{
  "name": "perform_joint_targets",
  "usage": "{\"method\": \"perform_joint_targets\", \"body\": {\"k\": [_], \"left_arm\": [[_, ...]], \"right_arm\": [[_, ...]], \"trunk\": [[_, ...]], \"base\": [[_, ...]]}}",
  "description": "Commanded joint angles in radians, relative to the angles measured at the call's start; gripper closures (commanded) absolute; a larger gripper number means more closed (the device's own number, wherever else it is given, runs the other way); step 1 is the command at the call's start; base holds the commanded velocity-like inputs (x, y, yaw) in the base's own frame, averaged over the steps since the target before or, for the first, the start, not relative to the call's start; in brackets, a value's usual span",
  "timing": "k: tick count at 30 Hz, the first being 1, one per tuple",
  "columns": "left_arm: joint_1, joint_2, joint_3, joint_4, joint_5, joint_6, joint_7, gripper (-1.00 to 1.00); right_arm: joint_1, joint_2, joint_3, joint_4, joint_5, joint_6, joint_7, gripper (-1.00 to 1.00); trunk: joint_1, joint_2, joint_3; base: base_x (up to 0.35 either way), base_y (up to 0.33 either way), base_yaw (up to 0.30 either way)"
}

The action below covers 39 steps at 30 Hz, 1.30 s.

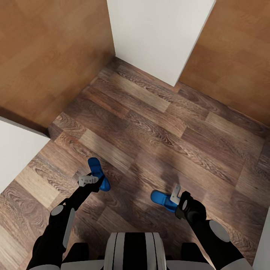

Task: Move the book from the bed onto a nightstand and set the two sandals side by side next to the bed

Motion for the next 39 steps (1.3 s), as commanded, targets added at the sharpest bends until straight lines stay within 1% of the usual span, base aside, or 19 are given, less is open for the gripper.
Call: {"method": "perform_joint_targets", "body": {"k": [1,13,14,16,25,31,39], "left_arm": [[-0.001,-0.002,0.004,-0.002,-0.008,0.005,-0.008,1.0],[-0.001,-0.002,0.004,-0.002,-0.008,0.005,-0.008,1.0],[0.004,-0.003,-0.002,0.004,-0.007,0.004,-0.005,1.0],[0.004,-0.003,-0.013,0.015,-0.006,0.004,-0.006,1.0],[0.004,-0.003,-0.015,0.042,-0.008,0.004,-0.008,1.0],[0.004,-0.003,-0.015,0.045,-0.008,0.003,-0.008,1.0],[0.004,-0.003,-0.015,0.046,-0.008,0.003,-0.008,1.0]], "right_arm": [[-0.001,-0.001,0.003,-0.001,0.011,0.003,0.009,-1.0],[0.0,-0.001,0.007,-0.001,0.011,0.003,0.01,-1.0],[0.003,0.004,0.005,0.005,0.009,-0.003,0.004,-1.0],[0.003,0.004,0.005,0.012,0.009,-0.014,-0.007,-1.0],[0.003,0.003,0.006,0.013,0.009,-0.013,0.003,-1.0],[0.003,0.005,0.004,0.044,0.01,-0.014,0.001,-1.0],[0.003,0.004,0.0,0.089,0.011,-0.024,-0.041,-1.0]], "trunk": [[0.0,0.0,-0.001],[0.0,0.0,-0.001],[0.0,0.0,-0.001],[0.0,0.0,-0.001],[0.0,0.0,-0.001],[0.0,0.0,-0.001],[0.0,0.0,-0.001]], "base": [[0.01,-0.007,0.0],[0.001,-0.001,0.0],[0.0,0.0,0.0],[0.0,0.0,0.0],[0.0,0.0,0.0],[0.0,0.0,0.0],[0.0,0.0,0.0]]}}
